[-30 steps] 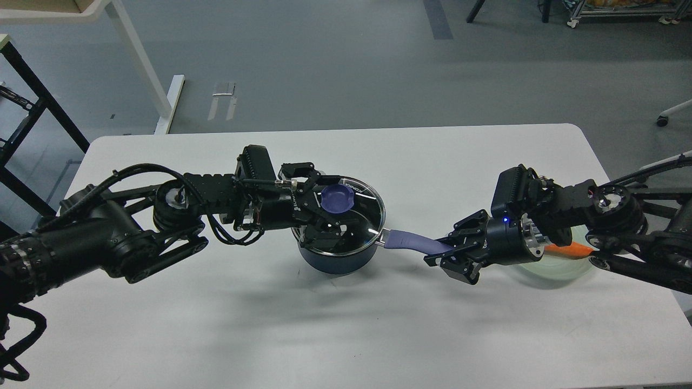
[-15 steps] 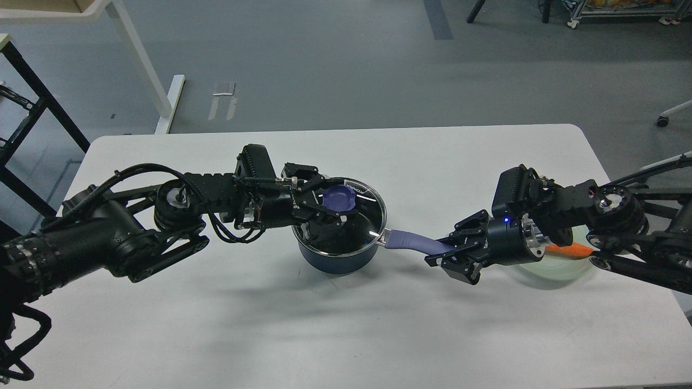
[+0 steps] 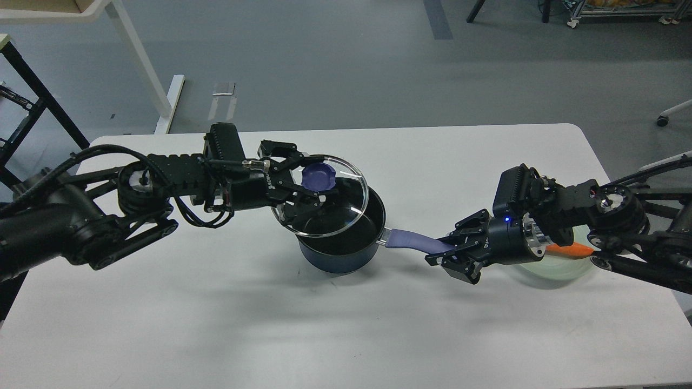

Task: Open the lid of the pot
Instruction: 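Lift the glass lid off the pot with the left gripper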

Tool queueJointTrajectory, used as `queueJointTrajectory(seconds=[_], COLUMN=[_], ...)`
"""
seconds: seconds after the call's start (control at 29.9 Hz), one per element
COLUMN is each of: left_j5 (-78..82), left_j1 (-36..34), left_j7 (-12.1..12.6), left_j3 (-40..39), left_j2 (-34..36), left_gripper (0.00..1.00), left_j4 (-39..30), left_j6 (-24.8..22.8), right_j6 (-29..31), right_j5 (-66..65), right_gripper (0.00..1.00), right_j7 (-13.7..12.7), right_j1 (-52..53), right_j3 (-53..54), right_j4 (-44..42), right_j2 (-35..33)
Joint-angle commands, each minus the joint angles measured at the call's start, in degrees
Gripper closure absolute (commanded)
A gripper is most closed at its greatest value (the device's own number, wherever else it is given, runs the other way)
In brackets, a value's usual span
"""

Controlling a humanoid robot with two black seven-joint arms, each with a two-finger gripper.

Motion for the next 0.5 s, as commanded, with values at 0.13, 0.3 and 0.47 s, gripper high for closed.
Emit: queueJointTrajectory(seconds=[0.13, 0.3, 0.47], left_j5=[-2.6, -3.3, -3.4], left_j1=[3.8, 10.4, 16.6], left_j7=[0.0, 0.0, 0.0], left_j3=[0.4, 0.5, 0.4], left_j2=[12.0, 15.0, 15.3], left_gripper=[0.59, 0.58, 0.58], left_j4=[-0.8, -0.3, 1.1], left_j6=[6.1, 10.8, 15.0], right_j6=[0.1, 0.1, 0.0], right_j5=[0.0, 0.0, 0.1], right_gripper=[0.66, 0.66, 0.66], right_j7=[0.0, 0.0, 0.0], right_j1=[0.1, 0.1, 0.1], right_j3=[0.0, 0.0, 0.0], right_j4=[0.0, 0.0, 0.0], right_j2=[0.1, 0.2, 0.0])
